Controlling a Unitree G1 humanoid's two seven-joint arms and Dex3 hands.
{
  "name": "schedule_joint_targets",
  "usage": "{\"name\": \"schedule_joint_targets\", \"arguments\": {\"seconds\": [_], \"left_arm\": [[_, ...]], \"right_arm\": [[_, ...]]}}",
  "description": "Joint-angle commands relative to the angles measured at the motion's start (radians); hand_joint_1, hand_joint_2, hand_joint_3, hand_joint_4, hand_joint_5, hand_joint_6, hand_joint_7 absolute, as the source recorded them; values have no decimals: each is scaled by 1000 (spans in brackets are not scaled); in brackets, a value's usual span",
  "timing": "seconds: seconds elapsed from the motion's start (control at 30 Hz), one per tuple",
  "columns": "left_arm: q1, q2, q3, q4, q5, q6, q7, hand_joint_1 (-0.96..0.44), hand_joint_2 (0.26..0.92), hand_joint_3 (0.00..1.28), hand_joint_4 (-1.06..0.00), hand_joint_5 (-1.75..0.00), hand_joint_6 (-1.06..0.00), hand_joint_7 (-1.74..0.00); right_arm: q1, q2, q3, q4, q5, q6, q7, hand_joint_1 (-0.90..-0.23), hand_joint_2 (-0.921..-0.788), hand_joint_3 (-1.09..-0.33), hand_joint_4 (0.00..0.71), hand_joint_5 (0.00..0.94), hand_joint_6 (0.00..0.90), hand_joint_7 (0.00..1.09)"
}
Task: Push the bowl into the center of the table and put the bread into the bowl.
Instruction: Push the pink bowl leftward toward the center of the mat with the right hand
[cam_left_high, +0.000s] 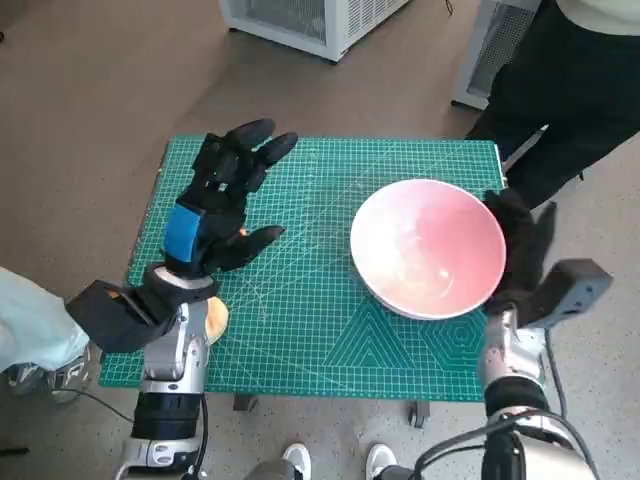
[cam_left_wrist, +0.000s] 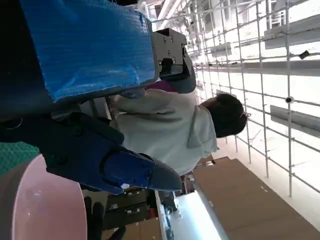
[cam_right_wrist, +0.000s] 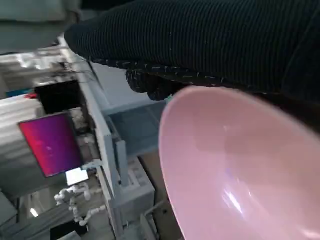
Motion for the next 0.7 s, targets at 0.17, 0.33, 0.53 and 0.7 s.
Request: {"name": "schedule_joint_targets", "arguments": {"seconds": [0.17, 0.33, 0.53, 0.7], "left_arm": [[20, 20, 10, -19, 6, -17, 4, -551, 921, 145, -228, -412, -84, -722], [26, 26, 12, -22, 6, -20, 6, -548, 921, 144, -231, -400, -83, -712], [32, 31, 12, -32, 2, -16, 12, -547, 921, 144, -237, -386, -84, -703], [36, 33, 15, -39, -9, -7, 12, -547, 921, 144, -241, -374, -86, -695]], "right_arm": [[-42, 65, -31, 24, 22, 69, -7, -684, -921, -882, 183, 13, 195, 328], [-69, 92, -52, 27, 39, 97, -8, -673, -921, -886, 188, 12, 203, 318], [-98, 116, -66, 31, 47, 124, -14, -665, -921, -876, 188, 8, 207, 303], [-118, 137, -75, 35, 47, 141, -19, -661, -921, -870, 188, 6, 209, 293]]}}
